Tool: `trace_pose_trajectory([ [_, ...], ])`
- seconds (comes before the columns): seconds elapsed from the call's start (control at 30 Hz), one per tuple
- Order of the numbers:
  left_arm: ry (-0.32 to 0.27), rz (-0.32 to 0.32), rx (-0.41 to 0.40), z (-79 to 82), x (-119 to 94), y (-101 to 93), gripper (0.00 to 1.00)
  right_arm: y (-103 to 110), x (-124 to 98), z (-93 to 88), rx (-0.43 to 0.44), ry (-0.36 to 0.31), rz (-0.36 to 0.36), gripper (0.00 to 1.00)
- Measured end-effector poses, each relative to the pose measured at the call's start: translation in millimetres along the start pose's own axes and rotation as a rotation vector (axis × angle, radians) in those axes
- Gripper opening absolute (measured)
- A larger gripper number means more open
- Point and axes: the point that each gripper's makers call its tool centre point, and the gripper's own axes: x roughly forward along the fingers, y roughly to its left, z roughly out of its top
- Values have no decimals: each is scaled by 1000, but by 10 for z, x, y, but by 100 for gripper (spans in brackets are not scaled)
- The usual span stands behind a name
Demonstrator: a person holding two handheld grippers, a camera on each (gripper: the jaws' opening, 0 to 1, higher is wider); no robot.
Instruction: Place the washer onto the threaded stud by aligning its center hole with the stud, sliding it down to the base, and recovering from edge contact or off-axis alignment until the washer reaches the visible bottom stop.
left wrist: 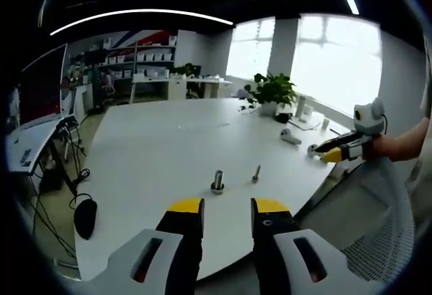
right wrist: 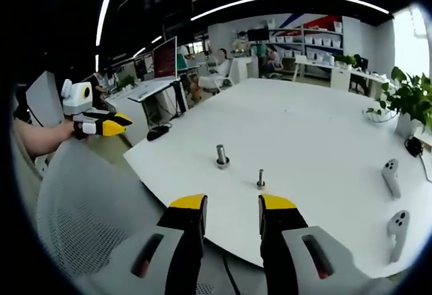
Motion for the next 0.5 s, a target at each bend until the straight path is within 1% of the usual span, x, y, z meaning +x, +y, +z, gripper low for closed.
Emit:
trace_pose_trajectory([
  [0.17, 0, 7, 4, 1, -1, 7, 26, -1, 8, -19, 2, 9, 1, 32],
  [0.23, 1, 1, -5, -4, 3, 5, 26, -10, 2, -13, 10, 4, -4, 32],
  [0.3, 8, -4, -6, -15, 8, -5, 26, -21, 11, -42, 18, 20, -7, 32],
  [0.37, 15, -12, -4, -27, 15, -19, 26, -10, 19, -35, 16, 17, 3, 32],
  [0.5, 14, 1, -12, -30, 8, 3, 26, 4, 14, -37, 10, 20, 5, 32],
])
